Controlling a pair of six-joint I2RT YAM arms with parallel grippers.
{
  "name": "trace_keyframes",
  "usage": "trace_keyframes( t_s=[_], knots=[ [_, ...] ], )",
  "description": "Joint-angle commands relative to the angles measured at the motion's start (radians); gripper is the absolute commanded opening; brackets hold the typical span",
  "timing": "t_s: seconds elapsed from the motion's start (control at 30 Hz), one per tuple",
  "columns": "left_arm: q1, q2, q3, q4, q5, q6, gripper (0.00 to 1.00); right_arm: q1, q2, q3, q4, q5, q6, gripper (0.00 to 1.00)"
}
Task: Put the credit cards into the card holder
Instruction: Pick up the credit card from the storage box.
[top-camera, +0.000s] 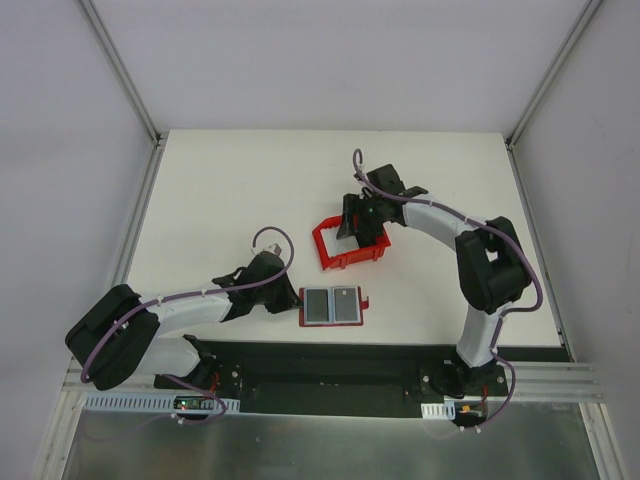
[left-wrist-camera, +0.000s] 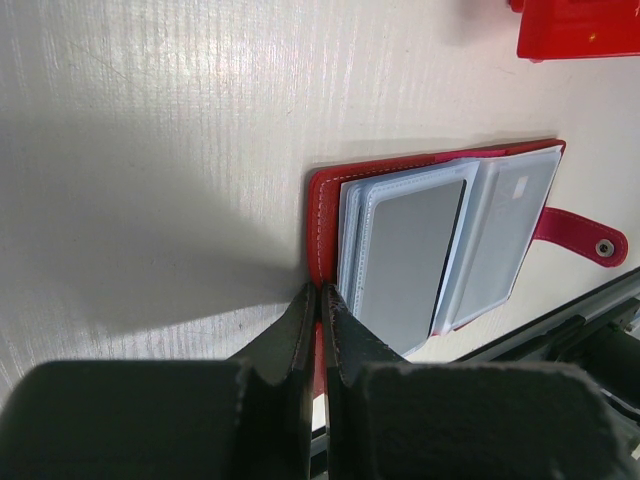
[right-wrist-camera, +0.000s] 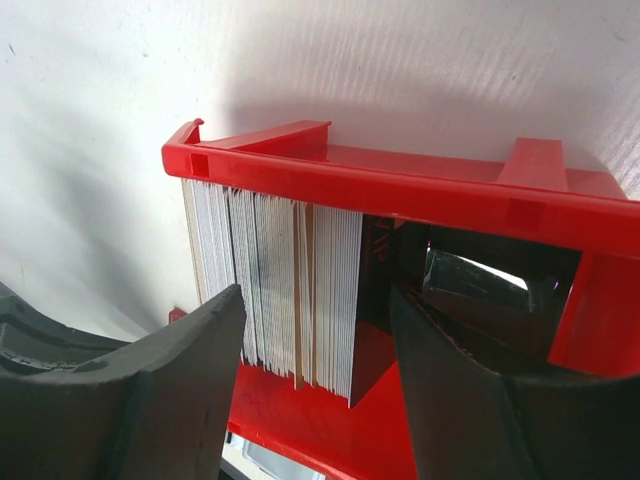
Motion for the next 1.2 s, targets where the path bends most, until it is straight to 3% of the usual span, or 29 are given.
trace_keyframes(
  t_s=[0.0,0.33,0.73,1.17],
  knots=[
    [0.013,0.019,0.002,-0.077,-0.013,0.033,0.0,0.005,-0.072,0.033,-0.012,-0.026,0.006,0.6],
    [0.012,0.022,0.002,-0.077,-0.009,0.033,0.0,0.002,-0.083,0.022,-0.018,-0.014,0.009,0.54],
    [0.013,0.035,0.007,-0.074,-0.004,0.034,0.0,-0.013,-0.095,0.016,-0.018,-0.013,0.02,0.23],
    [0.012,0.028,0.002,-0.069,-0.001,0.036,0.0,-0.035,-0.126,0.034,-0.044,0.062,-0.02,0.03]
  ],
)
